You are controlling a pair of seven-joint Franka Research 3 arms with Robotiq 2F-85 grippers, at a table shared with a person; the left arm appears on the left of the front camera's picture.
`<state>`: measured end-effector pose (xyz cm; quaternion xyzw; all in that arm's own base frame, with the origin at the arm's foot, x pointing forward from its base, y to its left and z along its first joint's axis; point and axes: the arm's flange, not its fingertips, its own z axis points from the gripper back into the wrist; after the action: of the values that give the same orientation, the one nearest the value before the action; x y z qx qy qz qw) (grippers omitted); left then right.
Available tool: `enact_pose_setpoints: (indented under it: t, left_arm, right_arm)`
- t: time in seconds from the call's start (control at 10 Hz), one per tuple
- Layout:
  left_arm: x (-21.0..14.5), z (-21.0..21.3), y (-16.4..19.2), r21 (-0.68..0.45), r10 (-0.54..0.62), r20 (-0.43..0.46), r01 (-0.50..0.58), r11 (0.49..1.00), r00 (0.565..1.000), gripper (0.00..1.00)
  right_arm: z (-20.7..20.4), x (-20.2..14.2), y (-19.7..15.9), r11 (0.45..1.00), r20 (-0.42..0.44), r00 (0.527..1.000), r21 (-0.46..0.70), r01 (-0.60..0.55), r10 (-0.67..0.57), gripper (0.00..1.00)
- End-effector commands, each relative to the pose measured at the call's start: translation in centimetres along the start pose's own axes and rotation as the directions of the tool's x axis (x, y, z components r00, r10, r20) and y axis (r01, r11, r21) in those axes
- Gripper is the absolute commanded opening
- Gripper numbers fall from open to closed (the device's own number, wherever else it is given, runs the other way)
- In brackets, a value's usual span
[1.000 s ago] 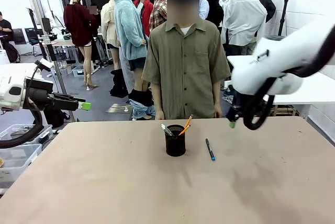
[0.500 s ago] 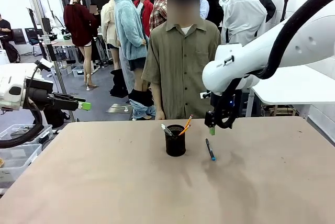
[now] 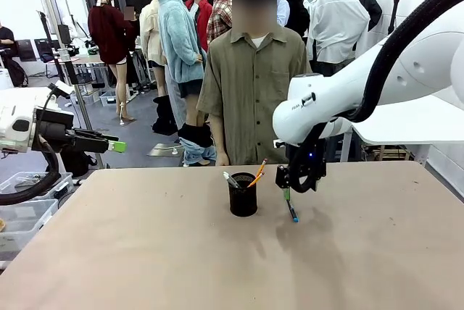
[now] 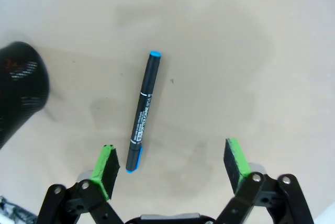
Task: Place the pens into the pen holder.
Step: Pick up a writing instrument from the table and place it into the Pen holder.
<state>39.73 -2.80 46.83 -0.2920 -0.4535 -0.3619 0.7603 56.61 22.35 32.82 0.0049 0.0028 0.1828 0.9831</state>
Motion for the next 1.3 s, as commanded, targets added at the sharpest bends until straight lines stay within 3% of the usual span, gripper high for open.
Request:
enact_pose_setpoints:
  t: [0.0, 0.1, 0.3, 0.5, 1.1, 1.2]
  left_arm:
    - [-0.2, -0.2, 0.3, -0.01, -0.019, 0.026, 0.02, 1.0, 0.999, 0.8]
    - [-0.2, -0.2, 0.3, -0.01, -0.019, 0.026, 0.02, 1.0, 0.999, 0.8]
    - [-0.2, -0.2, 0.3, -0.01, -0.019, 0.026, 0.02, 1.0, 0.999, 0.8]
    - [-0.2, -0.2, 0.3, -0.01, -0.019, 0.026, 0.02, 1.0, 0.999, 0.8]
    - [-0.2, -0.2, 0.3, -0.01, -0.019, 0.026, 0.02, 1.0, 0.999, 0.8]
    - [-0.2, -0.2, 0.3, -0.01, -0.019, 0.026, 0.02, 1.0, 0.999, 0.8]
  right_arm:
    - [-1.2, -2.0, 0.2, 0.998, 0.057, 0.997, -0.029, 0.047, -0.046, 1.0]
    - [0.0, 0.0, 0.0, 1.0, 0.0, 1.0, 0.0, 0.0, 0.0, 1.0]
    - [-1.0, -0.7, 0.2, 1.0, 0.014, 1.0, 0.001, 0.015, -0.015, 1.0]
    - [-2.1, 0.4, 1.7, 1.0, -0.071, 0.997, -0.017, 0.014, -0.015, 1.0]
    - [-2.7, 0.9, 1.7, 0.998, -0.059, 0.996, -0.001, 0.062, -0.062, 1.0]
    - [-2.7, 0.7, 1.6, 0.998, -0.065, 0.996, 0.0, 0.068, -0.068, 0.94]
